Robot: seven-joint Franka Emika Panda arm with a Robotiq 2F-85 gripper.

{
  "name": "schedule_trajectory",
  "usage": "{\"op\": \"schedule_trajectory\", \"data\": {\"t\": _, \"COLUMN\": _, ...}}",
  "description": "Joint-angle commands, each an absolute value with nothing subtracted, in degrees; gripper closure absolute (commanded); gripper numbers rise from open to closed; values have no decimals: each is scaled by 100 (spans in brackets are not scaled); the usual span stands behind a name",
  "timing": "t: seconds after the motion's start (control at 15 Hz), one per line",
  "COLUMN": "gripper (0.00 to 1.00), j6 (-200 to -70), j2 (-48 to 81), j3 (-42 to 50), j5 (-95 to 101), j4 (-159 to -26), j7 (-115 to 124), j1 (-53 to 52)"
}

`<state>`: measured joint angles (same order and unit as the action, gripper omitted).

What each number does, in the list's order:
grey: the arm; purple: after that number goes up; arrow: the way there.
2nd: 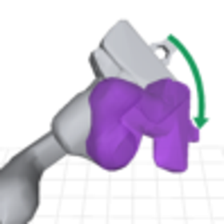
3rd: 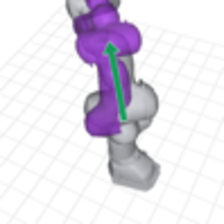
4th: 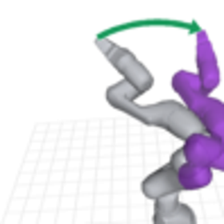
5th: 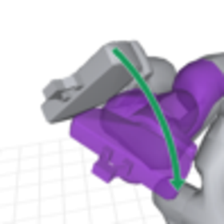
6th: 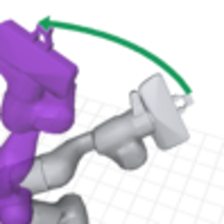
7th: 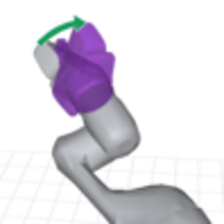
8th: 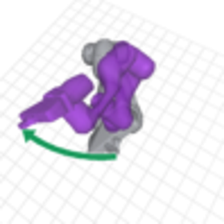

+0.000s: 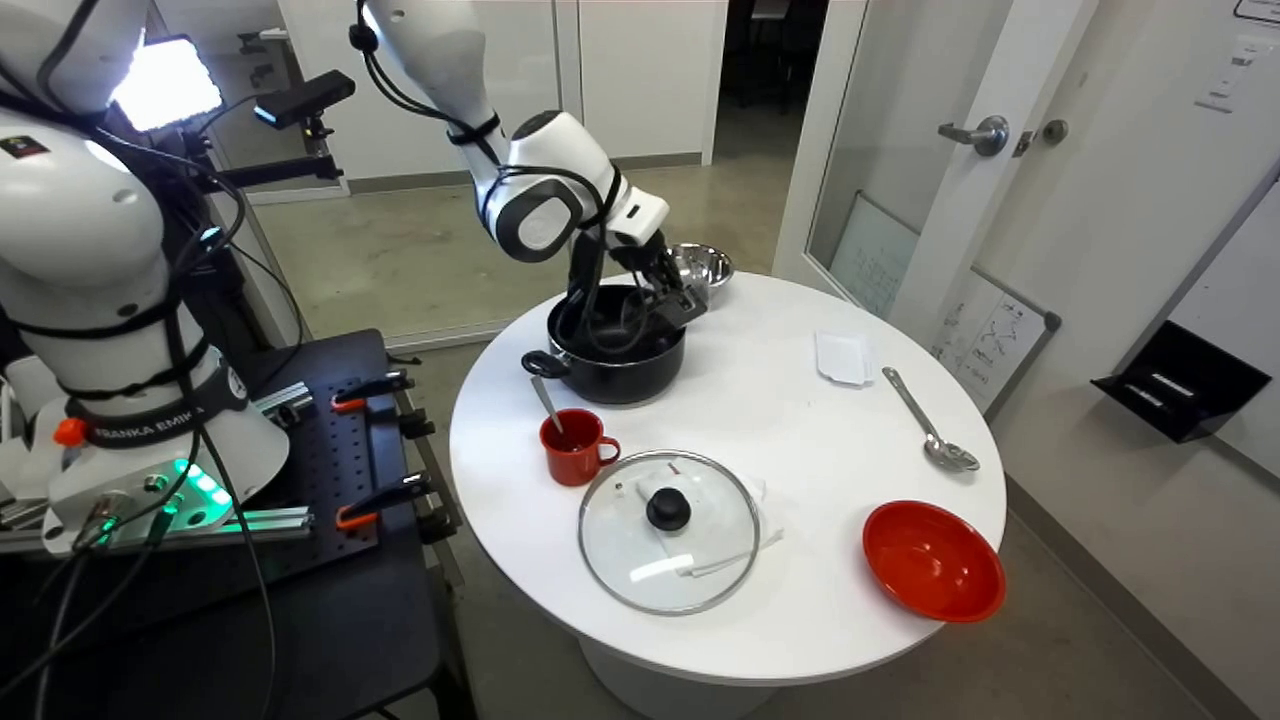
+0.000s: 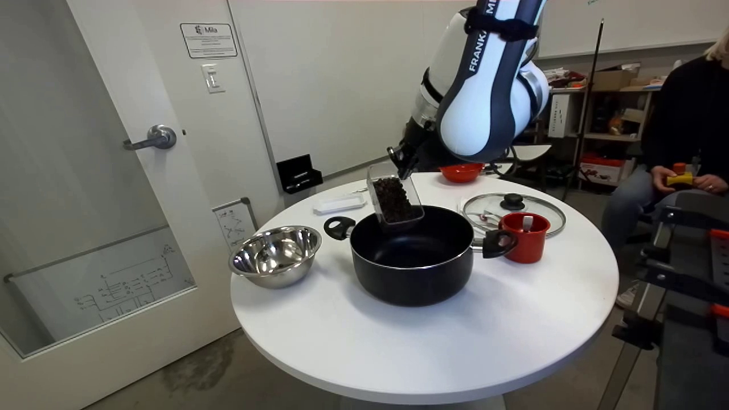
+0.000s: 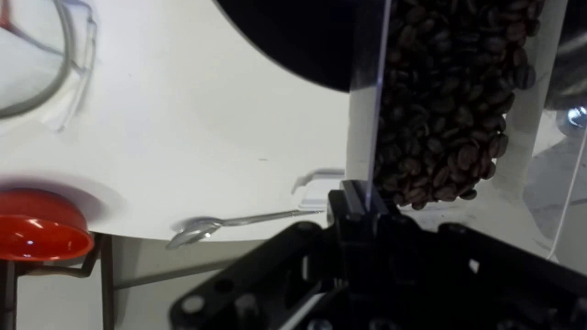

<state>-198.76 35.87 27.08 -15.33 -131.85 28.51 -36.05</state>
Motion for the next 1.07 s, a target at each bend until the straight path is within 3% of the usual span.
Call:
{"op": "schedule_trajectory", "data": {"t": 0.0, "gripper": 99, "j6": -19861, "j2": 3638, "j3": 3203, "j5": -1674, "j4": -12867, "j7": 2968, "j1": -4174}}
{"op": "schedule_trajectory", "data": {"t": 0.4, "gripper": 99, "j6": -19789, "j2": 3805, "j3": 3885, "j5": -1710, "j4": -12902, "j7": 2967, "j1": -4844}}
{"op": "schedule_trajectory", "data": {"t": 1.0, "gripper": 99, "j6": -19790, "j2": 3426, "j3": 3598, "j5": -1554, "j4": -13748, "j7": 2742, "j1": -4562}}
